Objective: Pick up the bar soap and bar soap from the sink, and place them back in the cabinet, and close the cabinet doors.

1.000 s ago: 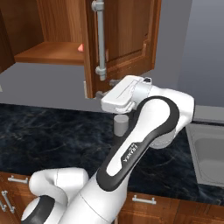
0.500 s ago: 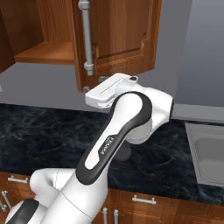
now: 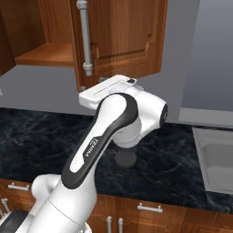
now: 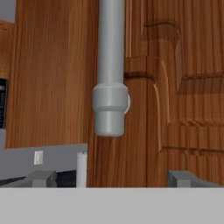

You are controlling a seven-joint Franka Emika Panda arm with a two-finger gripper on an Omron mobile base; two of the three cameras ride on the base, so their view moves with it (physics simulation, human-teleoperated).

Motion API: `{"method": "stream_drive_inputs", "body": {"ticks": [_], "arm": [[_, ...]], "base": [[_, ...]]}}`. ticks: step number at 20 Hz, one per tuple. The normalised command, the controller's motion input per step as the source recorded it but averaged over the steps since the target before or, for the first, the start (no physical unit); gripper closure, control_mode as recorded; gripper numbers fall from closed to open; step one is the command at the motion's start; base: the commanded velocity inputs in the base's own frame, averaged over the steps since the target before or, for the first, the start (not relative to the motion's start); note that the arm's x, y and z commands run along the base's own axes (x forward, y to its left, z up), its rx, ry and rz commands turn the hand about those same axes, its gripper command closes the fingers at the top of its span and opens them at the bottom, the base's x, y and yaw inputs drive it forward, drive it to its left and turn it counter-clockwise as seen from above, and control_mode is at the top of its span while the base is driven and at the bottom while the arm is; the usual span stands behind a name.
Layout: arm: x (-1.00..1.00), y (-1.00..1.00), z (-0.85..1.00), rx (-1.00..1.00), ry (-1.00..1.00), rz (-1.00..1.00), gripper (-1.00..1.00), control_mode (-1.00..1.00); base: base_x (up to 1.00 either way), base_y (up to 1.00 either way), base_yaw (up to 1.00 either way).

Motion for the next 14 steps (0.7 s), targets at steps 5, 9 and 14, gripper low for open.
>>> {"method": "stream_drive_inputs", "body": {"ticks": [5, 9, 14], "arm": [[0.24, 0.25, 0.00, 0.00, -0.02, -0.11, -1.00, -1.00], [0.39, 0.29, 0.00, 0.00, 0.00, -0.11, -1.00, -1.00], [0.47, 0.35, 0.00, 0.00, 0.00, -0.11, -1.00, -1.00]], "base": [[0.00, 0.00, 0.00], [0.00, 0.00, 0.00], [0.00, 0.00, 0.00]]}}
